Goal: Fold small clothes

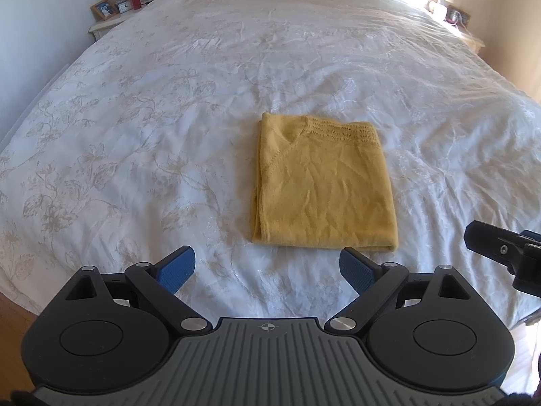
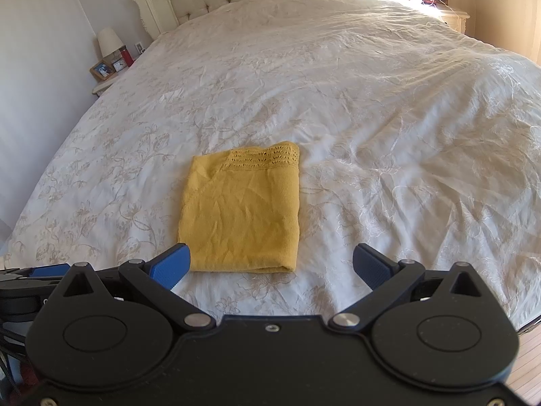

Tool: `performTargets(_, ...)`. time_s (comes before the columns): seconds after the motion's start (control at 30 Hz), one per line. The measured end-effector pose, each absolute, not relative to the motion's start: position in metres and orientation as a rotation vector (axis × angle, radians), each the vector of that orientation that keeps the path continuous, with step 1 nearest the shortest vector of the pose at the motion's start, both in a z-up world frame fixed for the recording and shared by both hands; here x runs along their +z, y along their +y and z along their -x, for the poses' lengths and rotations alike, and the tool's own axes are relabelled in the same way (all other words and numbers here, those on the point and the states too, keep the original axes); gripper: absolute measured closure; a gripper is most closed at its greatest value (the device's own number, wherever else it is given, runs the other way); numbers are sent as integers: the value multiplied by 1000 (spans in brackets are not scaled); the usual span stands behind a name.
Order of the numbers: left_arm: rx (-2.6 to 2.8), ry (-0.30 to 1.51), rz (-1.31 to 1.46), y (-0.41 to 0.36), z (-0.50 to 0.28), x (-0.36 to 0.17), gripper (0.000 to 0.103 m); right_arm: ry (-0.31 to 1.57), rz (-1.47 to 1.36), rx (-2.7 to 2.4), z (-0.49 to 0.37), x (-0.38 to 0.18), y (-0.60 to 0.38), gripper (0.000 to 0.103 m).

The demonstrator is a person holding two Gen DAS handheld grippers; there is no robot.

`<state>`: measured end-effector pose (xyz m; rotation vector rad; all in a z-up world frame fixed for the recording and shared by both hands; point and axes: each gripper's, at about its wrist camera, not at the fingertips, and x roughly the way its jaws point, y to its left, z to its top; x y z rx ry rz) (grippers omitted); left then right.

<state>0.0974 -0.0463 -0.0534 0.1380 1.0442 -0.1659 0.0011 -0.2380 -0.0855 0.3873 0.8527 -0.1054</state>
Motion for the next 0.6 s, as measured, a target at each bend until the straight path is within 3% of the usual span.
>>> performTargets(0.6, -162, 1050, -150, -49, -97, -55, 10, 864, -383, -72, -6, -89, -244, 1)
